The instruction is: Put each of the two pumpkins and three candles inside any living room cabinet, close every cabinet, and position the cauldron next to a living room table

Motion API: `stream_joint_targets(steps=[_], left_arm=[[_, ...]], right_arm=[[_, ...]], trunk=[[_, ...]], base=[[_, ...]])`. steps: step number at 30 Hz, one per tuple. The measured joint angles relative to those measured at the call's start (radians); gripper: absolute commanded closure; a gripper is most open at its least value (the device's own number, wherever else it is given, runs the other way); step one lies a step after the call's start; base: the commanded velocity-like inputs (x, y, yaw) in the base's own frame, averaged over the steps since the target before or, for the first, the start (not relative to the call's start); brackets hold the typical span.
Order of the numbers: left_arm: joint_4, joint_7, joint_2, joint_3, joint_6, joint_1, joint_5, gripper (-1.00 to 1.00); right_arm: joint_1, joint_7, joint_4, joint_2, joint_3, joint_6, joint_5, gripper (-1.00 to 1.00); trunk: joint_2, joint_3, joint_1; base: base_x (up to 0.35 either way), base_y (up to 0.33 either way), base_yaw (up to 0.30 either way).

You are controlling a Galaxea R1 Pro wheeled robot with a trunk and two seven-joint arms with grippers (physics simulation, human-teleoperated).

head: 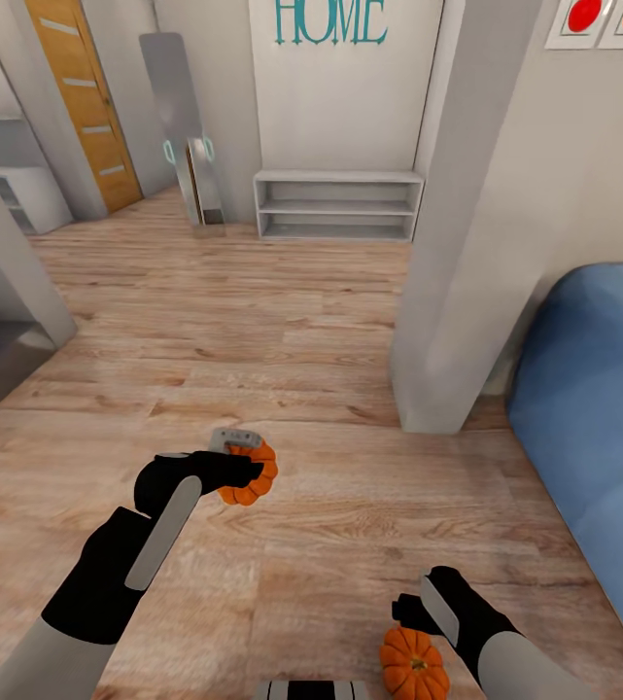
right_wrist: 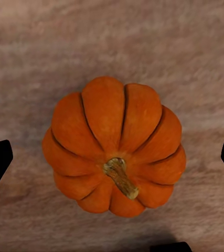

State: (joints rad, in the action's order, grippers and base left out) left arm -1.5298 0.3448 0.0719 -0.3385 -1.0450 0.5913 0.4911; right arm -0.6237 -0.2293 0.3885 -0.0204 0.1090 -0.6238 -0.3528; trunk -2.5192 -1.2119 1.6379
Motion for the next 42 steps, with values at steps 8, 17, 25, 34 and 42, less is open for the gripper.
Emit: stream_joint_targets(steps=[8, 17, 25, 34, 42], left_arm=[[0.001, 0.0, 0.0, 0.0, 0.0, 0.0, 0.0, 1.0], [0.001, 0.0, 0.0, 0.0, 0.0, 0.0, 0.0, 1.0], [0.001, 0.0, -0.001, 0.0, 0.0, 0.0, 0.0, 1.0], [0.001, 0.0, -0.001, 0.0, 0.0, 0.0, 0.0, 1.0], [0.001, 0.0, -0.001, -0.001, 0.0, 0.0, 0.0, 1.0]], right_arm=[[0.0, 0.001, 0.0, 0.002, 0.0, 0.0, 0.0, -1.0], [0.0, 0.001, -0.002, 0.0, 0.0, 0.0, 0.0, -1.0], [0.0, 0.001, -0.002, 0.0, 0.001, 0.001, 0.0, -1.0], [0.0, 0.001, -0.012, 0.001, 0.001, 0.052, 0.0, -1.0], [0.0, 0.001, -0.044, 0.0, 0.002, 0.104, 0.001, -1.0]], trunk=[[-0.001, -0.015, 0.002], [-0.002, -0.031, 0.004], [-0.002, -0.039, 0.005], [-0.003, -0.054, 0.006], [-0.003, -0.058, 0.007]], base=[[0.0, 0.0, 0.0], [0.0, 0.0, 0.0], [0.0, 0.0, 0.0], [0.0, 0.0, 0.0], [0.0, 0.0, 0.0]])
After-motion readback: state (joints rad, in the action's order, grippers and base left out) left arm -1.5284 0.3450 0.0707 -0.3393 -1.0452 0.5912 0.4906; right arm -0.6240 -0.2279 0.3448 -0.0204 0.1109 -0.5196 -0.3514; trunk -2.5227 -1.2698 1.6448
